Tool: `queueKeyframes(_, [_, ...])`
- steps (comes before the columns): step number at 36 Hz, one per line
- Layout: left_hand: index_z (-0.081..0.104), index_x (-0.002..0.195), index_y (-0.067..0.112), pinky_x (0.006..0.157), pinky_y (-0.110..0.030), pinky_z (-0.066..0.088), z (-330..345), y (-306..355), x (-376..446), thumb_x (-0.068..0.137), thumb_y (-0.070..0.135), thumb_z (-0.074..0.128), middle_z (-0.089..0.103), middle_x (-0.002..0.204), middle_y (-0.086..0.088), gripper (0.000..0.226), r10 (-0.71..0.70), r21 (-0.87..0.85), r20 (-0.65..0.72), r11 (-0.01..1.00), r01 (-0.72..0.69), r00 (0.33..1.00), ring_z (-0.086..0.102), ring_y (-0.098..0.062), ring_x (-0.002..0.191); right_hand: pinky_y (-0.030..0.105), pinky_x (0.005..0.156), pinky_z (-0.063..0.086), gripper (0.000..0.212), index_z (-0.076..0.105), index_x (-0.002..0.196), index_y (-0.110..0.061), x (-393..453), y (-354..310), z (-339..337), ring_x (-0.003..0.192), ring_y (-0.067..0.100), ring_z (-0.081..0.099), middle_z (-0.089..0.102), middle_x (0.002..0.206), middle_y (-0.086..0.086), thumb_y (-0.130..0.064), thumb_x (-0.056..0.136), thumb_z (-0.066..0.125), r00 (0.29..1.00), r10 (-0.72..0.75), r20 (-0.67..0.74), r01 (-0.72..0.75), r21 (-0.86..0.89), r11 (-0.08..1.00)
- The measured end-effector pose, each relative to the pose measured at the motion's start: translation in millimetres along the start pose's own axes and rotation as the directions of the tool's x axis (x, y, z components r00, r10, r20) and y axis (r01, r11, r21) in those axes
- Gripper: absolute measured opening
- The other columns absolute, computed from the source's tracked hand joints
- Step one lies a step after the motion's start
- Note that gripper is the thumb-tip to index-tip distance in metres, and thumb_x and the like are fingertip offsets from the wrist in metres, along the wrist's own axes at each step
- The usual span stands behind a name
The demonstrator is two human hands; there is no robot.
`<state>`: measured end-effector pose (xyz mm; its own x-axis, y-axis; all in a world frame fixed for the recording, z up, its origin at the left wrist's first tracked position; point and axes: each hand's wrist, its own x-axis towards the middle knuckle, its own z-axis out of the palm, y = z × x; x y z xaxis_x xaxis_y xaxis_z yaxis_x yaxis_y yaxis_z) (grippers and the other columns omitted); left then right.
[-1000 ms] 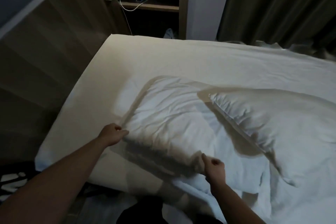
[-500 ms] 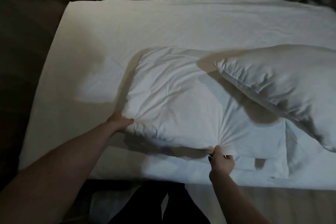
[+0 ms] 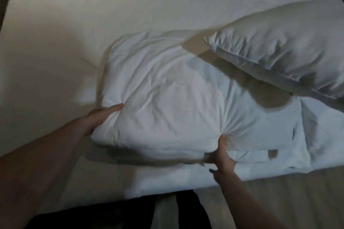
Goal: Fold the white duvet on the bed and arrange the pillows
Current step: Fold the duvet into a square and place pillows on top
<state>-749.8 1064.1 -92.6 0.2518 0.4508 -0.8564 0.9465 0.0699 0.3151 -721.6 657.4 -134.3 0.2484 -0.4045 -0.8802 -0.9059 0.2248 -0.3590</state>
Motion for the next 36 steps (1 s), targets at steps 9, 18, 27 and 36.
queueKeyframes(9, [0.059, 0.133, 0.028, 0.114, -0.038, 0.033, 26.8, -33.4, 115.5, 0.041, 0.091, 0.071, 0.062, 0.132, 0.007, 0.112, 0.012, -0.016, 0.209, 1.0, -0.009, 0.978, 0.058, -0.015, 0.121, 0.046, 0.092, 0.055, 0.097, 0.05, 0.132, -0.012, 30.8, 7.2, 32.6, 0.103, 0.023, 0.065, 0.065, 0.119, 0.001, -0.055, 0.052, 0.084, 0.996, -0.034, -0.08, 0.052, 0.229, 0.972])
queueKeyframes(18, [0.06, 0.129, 0.009, 0.101, -0.03, 0.043, 24.9, -7.1, 30.7, 0.042, 0.061, 0.092, 0.062, 0.126, 0.008, 0.107, 0.152, -0.198, 0.038, 0.97, -0.141, 0.988, 0.062, -0.014, 0.111, 0.041, 0.08, 0.058, 0.046, 0.062, 0.096, -0.015, 7.7, -12.0, 35.8, 0.087, 0.022, 0.069, 0.072, 0.095, 0.0, -0.033, 0.057, 0.078, 0.999, 0.026, -0.033, -0.013, 0.339, 0.941])
queueKeyframes(27, [0.055, 0.107, 0.022, 0.048, -0.003, 0.04, -43.4, 22.7, -129.4, 0.075, 0.015, 0.082, 0.059, 0.103, 0.003, 0.043, 0.464, -0.218, -0.236, 0.831, -0.512, 0.854, 0.052, 0.003, 0.07, 0.025, 0.068, 0.048, 0.027, 0.054, 0.059, -0.019, -83.3, -18.9, 20.3, 0.063, 0.019, 0.059, 0.055, 0.063, -0.003, -0.01, 0.039, 0.07, 0.893, -0.184, 0.411, -0.08, 0.546, 0.834])
queueKeyframes(36, [0.055, 0.075, 0.03, 0.052, 0.002, 0.04, -150.2, -9.8, -226.7, 0.08, 0.002, 0.075, 0.058, 0.065, 0.023, 0.035, 0.482, -0.234, -0.407, 0.766, -0.598, 0.776, 0.05, 0.025, 0.05, 0.024, 0.062, 0.041, 0.044, 0.036, 0.056, -0.025, -176.5, 17.7, 57.5, 0.049, 0.01, 0.043, 0.039, 0.05, -0.01, -0.004, 0.032, 0.067, 0.787, -0.157, 0.596, -0.228, 0.518, 0.825])
